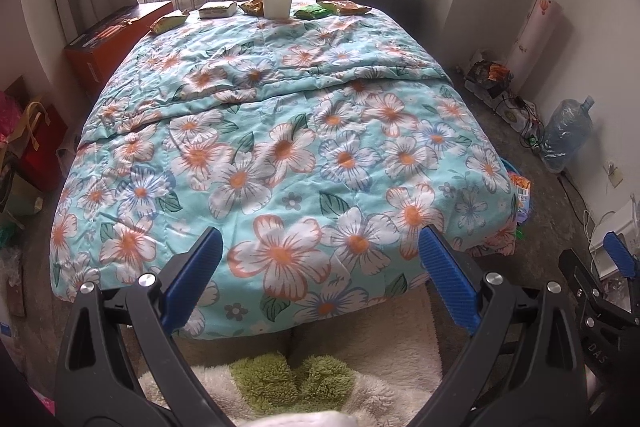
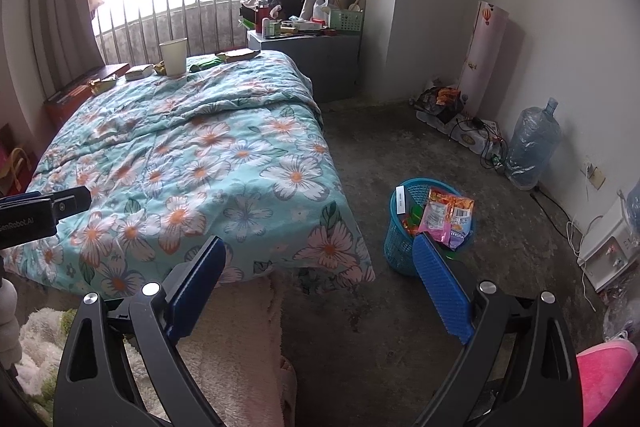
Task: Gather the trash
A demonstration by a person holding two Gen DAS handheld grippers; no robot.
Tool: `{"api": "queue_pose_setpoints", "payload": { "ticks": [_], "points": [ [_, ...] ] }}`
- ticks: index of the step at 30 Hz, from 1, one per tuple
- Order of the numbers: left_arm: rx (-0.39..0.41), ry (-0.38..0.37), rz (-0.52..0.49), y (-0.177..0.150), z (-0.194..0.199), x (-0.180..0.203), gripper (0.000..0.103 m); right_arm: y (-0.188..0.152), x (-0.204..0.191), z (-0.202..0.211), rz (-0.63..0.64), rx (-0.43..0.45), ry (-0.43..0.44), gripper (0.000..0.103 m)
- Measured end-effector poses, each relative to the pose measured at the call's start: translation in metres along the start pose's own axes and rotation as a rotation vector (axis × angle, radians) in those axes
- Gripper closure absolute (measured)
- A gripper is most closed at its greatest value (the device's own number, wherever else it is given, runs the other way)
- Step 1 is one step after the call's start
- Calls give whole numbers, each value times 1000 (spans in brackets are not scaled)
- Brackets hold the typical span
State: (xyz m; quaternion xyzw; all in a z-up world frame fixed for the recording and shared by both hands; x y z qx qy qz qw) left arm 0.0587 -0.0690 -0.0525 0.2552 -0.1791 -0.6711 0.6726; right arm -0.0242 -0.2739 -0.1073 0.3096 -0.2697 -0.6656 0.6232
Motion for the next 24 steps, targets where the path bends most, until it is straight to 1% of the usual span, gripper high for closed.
{"api": "queue_pose_setpoints", "payload": {
  "ticks": [24],
  "points": [
    [-1,-1,-6,-1,0,3,9,-2,-1,-1,-1,-4,-1,11]
  ]
}}
Point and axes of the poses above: each gripper's, at about its wrist camera, not at the fingertips, and z roughly against the way its jaws point, x to its right, y to its top, the point moved 4 cm from there along -z, roughly the way its jaws point, and after that the axes turned 13 degrees about y, right-handed, at the moved point
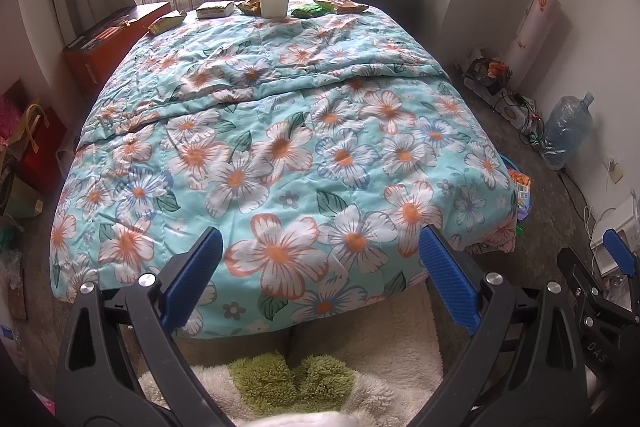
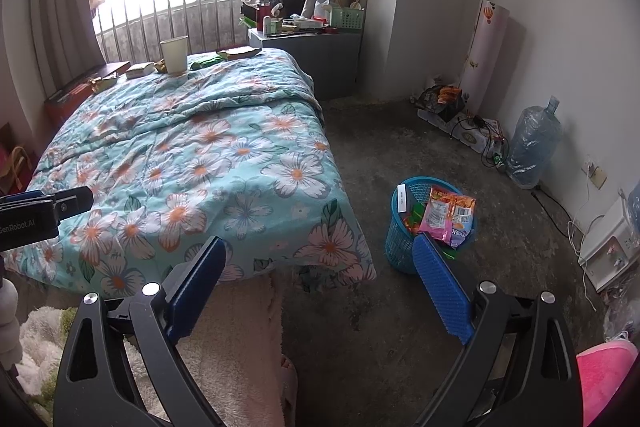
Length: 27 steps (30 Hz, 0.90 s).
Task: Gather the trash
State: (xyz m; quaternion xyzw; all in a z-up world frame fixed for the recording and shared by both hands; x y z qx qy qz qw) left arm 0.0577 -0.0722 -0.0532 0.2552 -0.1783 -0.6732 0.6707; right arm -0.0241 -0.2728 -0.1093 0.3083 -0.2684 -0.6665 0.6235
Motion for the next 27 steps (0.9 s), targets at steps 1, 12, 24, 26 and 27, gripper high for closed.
{"api": "queue_pose_setpoints", "payload": {
  "ticks": [1,12,24,26,27],
  "points": [
    [0,1,0,0,0,-1,9,0,0,0,1,0,1,11],
    [0,0,0,0,-1,-1,9,0,-3,-1,13,-1,5,11],
    [1,1,0,0,0,-1,9,1,-3,0,13,1,7,11],
    [-1,1,0,0,0,0,9,1,-2,0,13,0,6,11],
    [-1,0,0,0,0,-1,9,1,-3,0,13,-1,7,11]
  ]
}}
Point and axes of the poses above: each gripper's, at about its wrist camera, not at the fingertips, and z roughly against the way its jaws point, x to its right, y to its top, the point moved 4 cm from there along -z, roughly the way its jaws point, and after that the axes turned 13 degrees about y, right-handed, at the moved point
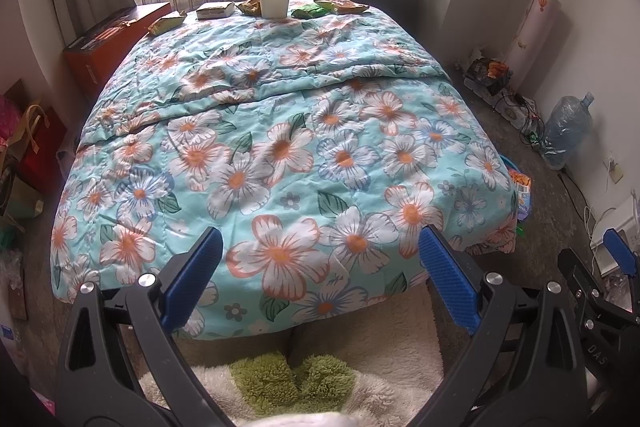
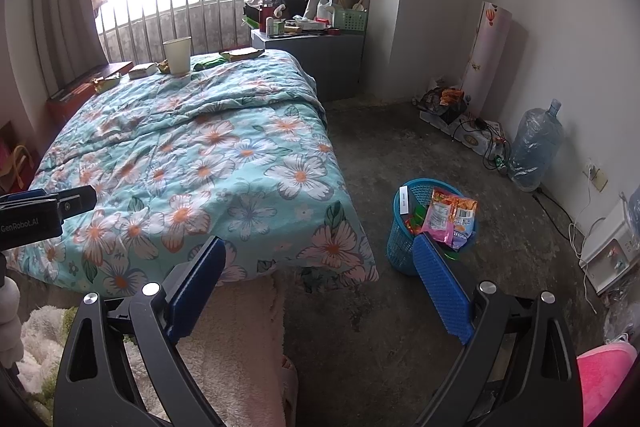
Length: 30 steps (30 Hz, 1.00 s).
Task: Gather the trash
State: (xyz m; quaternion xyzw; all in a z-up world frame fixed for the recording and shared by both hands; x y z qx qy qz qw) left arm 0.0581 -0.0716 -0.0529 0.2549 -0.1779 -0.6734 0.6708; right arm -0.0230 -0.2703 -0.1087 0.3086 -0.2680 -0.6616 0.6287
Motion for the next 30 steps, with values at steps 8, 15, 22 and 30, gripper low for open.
{"api": "queue_pose_setpoints", "payload": {
  "ticks": [8,15,22,30],
  "points": [
    [-4,-2,-5,-1,-1,1,9,0,0,0,-1,1,0,11],
    [-5,-2,-5,-1,-1,1,9,0,0,0,0,1,1,11],
    [-8,-4,-7,-2,-2,0,9,0,0,0,0,1,0,11],
    [-8,-4,-7,-2,-2,0,9,0,0,0,-1,1,0,11]
  ]
}}
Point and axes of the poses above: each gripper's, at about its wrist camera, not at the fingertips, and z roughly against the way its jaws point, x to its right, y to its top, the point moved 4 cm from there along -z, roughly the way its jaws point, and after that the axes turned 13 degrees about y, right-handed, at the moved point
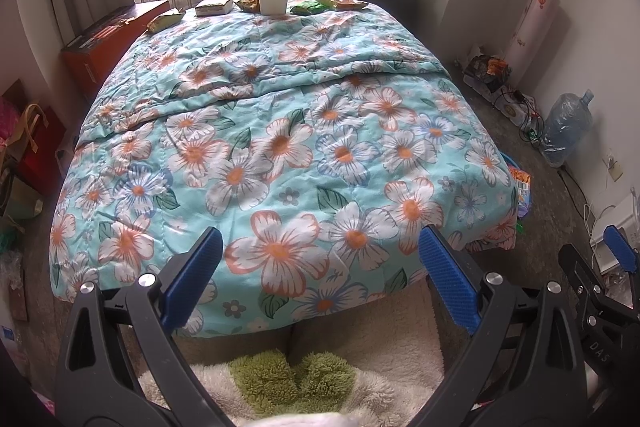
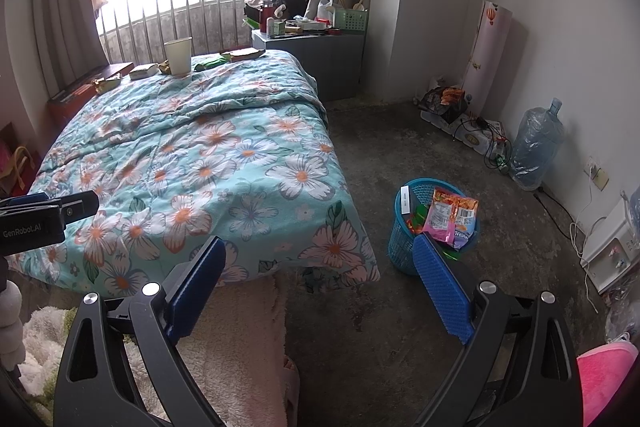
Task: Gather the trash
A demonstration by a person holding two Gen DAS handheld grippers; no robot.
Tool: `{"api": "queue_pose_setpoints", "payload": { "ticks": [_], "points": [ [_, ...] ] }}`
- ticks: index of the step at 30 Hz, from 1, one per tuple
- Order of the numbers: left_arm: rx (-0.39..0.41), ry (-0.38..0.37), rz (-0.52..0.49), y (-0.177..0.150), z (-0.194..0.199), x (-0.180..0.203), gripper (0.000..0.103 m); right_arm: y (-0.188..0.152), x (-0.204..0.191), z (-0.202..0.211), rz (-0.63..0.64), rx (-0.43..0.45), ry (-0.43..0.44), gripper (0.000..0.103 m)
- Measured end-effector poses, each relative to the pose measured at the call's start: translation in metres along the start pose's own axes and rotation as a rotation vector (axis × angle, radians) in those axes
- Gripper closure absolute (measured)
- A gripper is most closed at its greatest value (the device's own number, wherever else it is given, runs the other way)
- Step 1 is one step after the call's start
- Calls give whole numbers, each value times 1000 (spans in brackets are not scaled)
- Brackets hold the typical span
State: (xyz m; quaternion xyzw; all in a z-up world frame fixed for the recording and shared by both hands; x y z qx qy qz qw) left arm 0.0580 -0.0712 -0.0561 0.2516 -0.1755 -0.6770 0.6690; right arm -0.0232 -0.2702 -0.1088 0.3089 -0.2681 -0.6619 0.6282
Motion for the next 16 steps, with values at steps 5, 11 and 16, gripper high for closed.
{"api": "queue_pose_setpoints", "payload": {
  "ticks": [5,11,16],
  "points": [
    [0,0,0,0,0,0,9,0,0,0,0,1,1,11],
    [1,0,2,-1,-1,-2,9,0,0,0,-1,1,1,11],
    [-1,3,5,-2,1,-5,9,0,-1,0,-1,1,1,11]
  ]
}}
Point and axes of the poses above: each gripper's, at about its wrist camera, not at the fingertips, and z roughly against the way its jaws point, x to its right, y to its top, the point moved 4 cm from there along -z, roughly the way its jaws point, and after that the axes turned 13 degrees about y, right-handed, at the moved point
